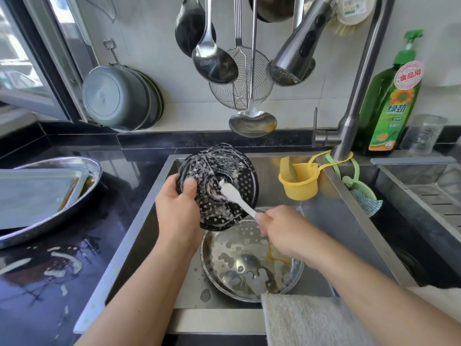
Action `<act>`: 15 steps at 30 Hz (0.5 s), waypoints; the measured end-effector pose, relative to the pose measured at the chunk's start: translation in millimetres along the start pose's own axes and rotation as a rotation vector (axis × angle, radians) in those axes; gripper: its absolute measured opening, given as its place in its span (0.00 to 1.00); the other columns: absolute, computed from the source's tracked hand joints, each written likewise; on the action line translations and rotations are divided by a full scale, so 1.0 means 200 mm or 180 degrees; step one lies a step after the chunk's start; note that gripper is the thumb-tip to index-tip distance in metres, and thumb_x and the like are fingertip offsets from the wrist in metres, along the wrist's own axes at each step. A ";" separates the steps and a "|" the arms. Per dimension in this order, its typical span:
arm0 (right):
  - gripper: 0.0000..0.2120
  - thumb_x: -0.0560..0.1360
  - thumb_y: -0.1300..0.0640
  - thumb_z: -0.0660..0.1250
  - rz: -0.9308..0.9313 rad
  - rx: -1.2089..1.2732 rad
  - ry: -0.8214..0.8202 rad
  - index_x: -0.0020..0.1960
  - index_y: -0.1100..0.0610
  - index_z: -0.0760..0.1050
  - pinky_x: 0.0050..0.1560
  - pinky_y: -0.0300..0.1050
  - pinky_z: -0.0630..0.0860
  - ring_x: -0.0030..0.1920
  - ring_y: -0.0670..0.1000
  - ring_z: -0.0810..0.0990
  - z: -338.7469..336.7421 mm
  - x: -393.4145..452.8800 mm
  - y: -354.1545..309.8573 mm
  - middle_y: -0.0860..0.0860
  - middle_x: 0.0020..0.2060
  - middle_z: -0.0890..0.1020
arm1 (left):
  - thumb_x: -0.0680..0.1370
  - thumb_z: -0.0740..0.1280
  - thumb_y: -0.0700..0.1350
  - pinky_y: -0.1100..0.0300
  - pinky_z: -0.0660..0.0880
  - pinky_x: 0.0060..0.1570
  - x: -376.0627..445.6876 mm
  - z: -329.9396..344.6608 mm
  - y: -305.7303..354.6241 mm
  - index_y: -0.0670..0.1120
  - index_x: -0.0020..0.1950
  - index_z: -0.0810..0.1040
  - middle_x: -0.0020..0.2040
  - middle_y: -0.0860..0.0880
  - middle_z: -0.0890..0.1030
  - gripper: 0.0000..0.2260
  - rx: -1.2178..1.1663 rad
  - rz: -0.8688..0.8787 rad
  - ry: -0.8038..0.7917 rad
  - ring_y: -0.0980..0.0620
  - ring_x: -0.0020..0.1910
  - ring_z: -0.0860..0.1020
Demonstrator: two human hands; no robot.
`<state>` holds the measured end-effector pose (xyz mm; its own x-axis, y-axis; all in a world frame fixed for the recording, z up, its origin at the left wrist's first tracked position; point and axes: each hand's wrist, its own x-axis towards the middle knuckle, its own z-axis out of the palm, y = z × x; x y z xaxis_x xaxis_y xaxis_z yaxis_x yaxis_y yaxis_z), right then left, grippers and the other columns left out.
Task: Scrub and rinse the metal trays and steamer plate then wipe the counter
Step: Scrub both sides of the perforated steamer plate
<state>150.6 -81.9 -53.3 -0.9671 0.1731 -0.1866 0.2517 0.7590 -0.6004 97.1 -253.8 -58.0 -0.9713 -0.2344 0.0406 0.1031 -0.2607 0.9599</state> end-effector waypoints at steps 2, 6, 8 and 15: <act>0.21 0.85 0.46 0.54 -0.0050 0.0128 0.0317 0.44 0.56 0.77 0.43 0.49 0.72 0.43 0.57 0.79 0.01 0.02 -0.03 0.54 0.39 0.80 | 0.85 0.63 0.39 0.39 0.80 0.61 -0.02 0.03 -0.02 0.46 0.54 0.83 0.52 0.44 0.87 0.08 -0.0009 -0.0035 -0.0124 0.43 0.55 0.85; 0.21 0.85 0.46 0.55 -0.0029 0.0347 0.0195 0.44 0.57 0.77 0.43 0.48 0.72 0.41 0.57 0.78 0.03 0.04 0.00 0.54 0.38 0.81 | 0.85 0.63 0.40 0.39 0.80 0.61 -0.01 0.02 -0.03 0.50 0.48 0.84 0.51 0.45 0.87 0.12 -0.0147 0.0023 0.0065 0.42 0.55 0.85; 0.21 0.85 0.44 0.56 0.0077 0.0331 0.0079 0.45 0.58 0.77 0.43 0.47 0.72 0.39 0.56 0.77 0.05 0.03 0.01 0.55 0.39 0.80 | 0.85 0.63 0.40 0.38 0.80 0.61 -0.01 0.01 -0.03 0.50 0.47 0.84 0.50 0.45 0.87 0.12 -0.0210 -0.0002 0.0154 0.42 0.55 0.85; 0.22 0.85 0.47 0.55 -0.0104 0.0428 0.0313 0.43 0.59 0.77 0.40 0.47 0.69 0.38 0.56 0.76 0.02 0.04 -0.01 0.54 0.36 0.78 | 0.83 0.66 0.38 0.43 0.82 0.58 -0.03 0.03 -0.04 0.50 0.52 0.83 0.50 0.48 0.87 0.08 0.0392 0.0166 -0.0330 0.47 0.53 0.86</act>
<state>142.8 -83.4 -56.4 -0.9722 0.2153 -0.0922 0.2164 0.6757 -0.7047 100.1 -244.4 -64.6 -0.9829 -0.1449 0.1136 0.1330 -0.1326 0.9822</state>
